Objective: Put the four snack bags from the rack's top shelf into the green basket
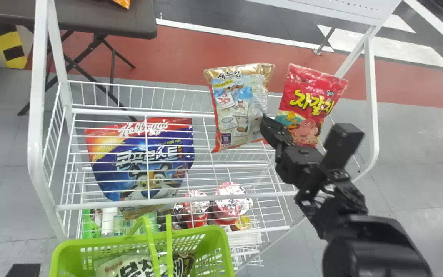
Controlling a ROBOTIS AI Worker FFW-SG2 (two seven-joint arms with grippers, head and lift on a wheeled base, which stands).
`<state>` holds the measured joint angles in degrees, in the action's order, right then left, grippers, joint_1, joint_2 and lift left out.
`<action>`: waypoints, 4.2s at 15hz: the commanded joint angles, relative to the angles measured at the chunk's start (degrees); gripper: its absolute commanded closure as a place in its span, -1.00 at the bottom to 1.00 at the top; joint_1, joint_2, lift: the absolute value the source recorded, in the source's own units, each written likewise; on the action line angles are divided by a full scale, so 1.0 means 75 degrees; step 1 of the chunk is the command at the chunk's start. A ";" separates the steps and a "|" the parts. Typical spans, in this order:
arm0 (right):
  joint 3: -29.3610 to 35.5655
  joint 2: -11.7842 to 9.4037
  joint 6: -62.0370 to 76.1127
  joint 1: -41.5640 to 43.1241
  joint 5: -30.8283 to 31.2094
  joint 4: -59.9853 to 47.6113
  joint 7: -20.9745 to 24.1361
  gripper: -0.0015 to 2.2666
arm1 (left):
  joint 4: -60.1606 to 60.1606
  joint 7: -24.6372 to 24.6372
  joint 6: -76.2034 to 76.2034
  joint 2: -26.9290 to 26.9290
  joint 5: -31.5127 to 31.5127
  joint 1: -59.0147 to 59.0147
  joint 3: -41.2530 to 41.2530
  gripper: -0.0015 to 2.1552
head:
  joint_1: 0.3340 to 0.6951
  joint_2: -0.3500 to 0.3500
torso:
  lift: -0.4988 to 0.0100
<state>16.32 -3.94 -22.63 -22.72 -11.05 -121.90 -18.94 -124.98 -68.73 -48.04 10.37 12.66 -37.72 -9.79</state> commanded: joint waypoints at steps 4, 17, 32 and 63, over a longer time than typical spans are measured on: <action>0.1105 0.0092 -0.1149 -0.2127 -0.1737 -0.2063 -0.0499 0.97 | -0.0012 0.0000 0.0012 0.0000 0.0000 0.0002 0.0051 0.63 | 1.00 -1.00 | 0.96; 0.1140 0.0162 -0.8438 -0.2736 -0.2475 -0.2977 -0.2128 0.97 | -0.0117 0.0071 0.0270 -0.0129 -0.0047 -0.0209 0.0098 0.63 | 1.00 -1.00 | 0.96; 0.0402 -0.0377 -0.8649 -0.2466 -0.2217 -0.2790 -0.3194 -0.93 | -0.0164 0.0094 0.0247 -0.0117 -0.0141 -0.0209 0.0028 0.63 | 1.00 -1.00 | 0.96; 0.1140 -0.0518 0.0632 0.3662 0.1626 0.4640 0.0205 -0.19 | -0.0105 0.0129 0.0083 -0.0011 -0.0129 -0.0045 0.0004 0.63 | 1.00 -1.00 | 0.96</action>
<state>24.69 -7.62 -16.76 3.48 1.36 -88.11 -15.67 -125.79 -67.71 -47.38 10.23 11.64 -38.17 -9.82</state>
